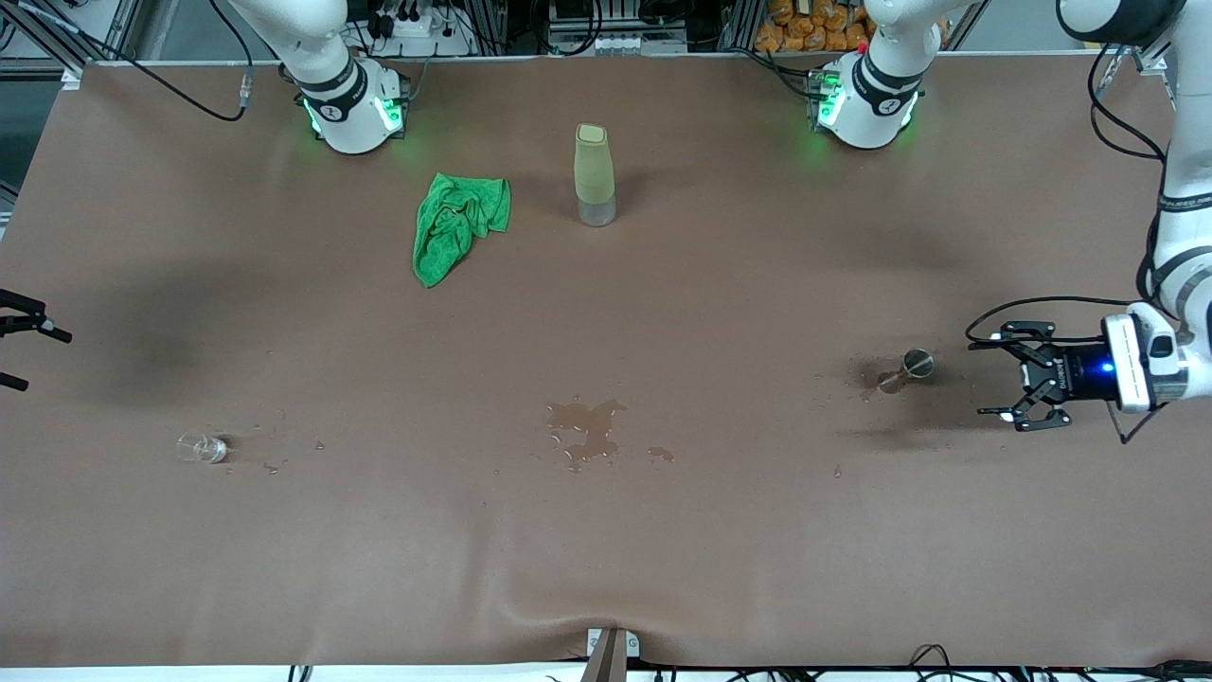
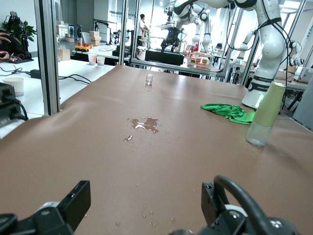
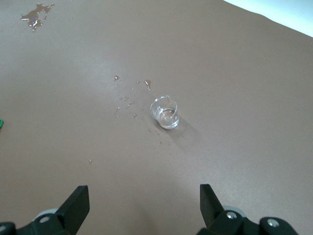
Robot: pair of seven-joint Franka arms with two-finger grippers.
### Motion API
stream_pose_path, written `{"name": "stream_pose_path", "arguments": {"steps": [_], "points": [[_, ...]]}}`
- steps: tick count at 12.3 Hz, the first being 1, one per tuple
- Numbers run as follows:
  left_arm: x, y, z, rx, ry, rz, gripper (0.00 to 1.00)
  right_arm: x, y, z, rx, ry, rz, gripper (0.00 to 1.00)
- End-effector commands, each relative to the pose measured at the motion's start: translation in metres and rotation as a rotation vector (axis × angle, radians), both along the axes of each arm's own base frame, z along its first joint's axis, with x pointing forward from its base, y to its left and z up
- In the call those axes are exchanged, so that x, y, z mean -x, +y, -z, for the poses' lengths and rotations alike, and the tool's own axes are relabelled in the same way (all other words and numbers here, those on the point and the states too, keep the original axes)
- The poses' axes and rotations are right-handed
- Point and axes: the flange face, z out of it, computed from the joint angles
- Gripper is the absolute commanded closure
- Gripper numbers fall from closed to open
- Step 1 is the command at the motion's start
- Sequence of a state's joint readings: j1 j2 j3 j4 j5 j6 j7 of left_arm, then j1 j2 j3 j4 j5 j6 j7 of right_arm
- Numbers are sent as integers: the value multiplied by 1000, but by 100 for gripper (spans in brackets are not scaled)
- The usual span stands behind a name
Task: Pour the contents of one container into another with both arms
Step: 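Close the left gripper on the jigger while the right gripper reaches the beaker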
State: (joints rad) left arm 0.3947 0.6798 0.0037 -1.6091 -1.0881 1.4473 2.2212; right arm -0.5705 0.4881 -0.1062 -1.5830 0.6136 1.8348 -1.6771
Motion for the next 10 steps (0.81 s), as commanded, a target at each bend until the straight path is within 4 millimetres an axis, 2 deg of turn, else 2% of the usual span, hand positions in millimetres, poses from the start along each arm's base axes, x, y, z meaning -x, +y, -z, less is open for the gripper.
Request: {"name": "stream_pose_path", "arguments": {"steps": [1, 5, 8, 10], "points": [[19, 6, 18, 59, 11, -26, 0, 2, -10, 12, -39, -57, -18, 0], [48, 16, 50, 90, 13, -43, 0, -1, -15, 46, -77, -147, -56, 0], [62, 26, 76, 104, -59, -35, 0, -4, -17, 90, -162, -252, -54, 0], [67, 29, 91, 116, -120, -27, 0, -8, -19, 108, -165, -323, -25, 0]]}}
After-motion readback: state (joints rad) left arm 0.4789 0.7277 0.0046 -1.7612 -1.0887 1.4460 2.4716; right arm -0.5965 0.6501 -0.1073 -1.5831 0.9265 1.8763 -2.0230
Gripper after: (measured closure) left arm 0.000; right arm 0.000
